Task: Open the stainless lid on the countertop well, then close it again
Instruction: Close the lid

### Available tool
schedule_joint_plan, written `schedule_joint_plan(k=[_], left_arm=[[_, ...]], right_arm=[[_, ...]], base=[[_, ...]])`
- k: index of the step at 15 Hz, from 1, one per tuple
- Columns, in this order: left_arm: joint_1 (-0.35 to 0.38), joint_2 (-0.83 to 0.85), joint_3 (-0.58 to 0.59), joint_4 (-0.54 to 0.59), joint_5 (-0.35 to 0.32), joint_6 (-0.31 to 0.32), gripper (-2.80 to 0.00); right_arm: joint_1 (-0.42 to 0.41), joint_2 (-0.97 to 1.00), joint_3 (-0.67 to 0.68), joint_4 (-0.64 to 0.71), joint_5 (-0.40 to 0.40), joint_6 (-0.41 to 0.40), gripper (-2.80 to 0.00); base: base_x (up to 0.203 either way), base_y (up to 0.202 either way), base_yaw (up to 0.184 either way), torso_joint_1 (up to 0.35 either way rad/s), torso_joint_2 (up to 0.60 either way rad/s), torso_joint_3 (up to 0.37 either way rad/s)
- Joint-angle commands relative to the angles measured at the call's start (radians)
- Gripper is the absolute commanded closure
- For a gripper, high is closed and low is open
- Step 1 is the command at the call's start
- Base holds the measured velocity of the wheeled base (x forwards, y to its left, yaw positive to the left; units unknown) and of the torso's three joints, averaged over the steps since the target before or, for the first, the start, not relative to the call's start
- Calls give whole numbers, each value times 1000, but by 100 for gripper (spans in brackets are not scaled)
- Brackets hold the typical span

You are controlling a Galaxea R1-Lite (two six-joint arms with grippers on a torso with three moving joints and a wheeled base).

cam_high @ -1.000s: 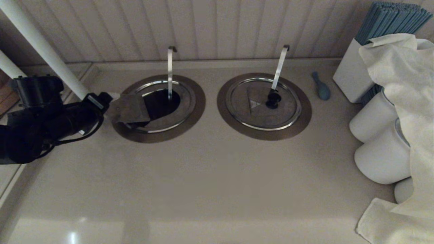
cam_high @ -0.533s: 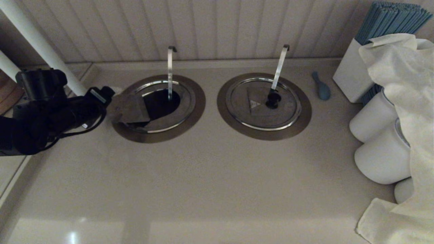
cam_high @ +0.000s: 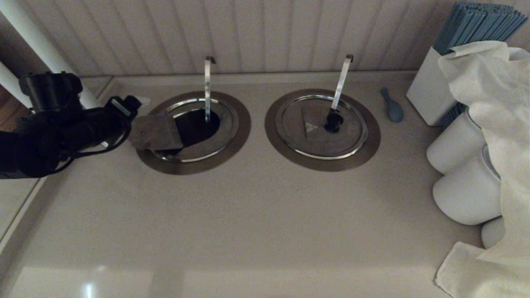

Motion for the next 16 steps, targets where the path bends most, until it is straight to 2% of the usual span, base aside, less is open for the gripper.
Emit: schedule_joint_plan(k=[1,10,16], left_arm=[[-7,1,-11,-1,-2,-5,-280],[-43,27,-72,9,1,-6,-280],[-56,23,-147,68,3,-6,-280]], right_arm=[[0,1,1,0,0,0,0],[0,1,1,0,0,0,0],[0,1,1,0,0,0,0]], base=[[0,0,0,0,0,0],[0,0,0,0,0,0],[0,0,0,0,0,0]])
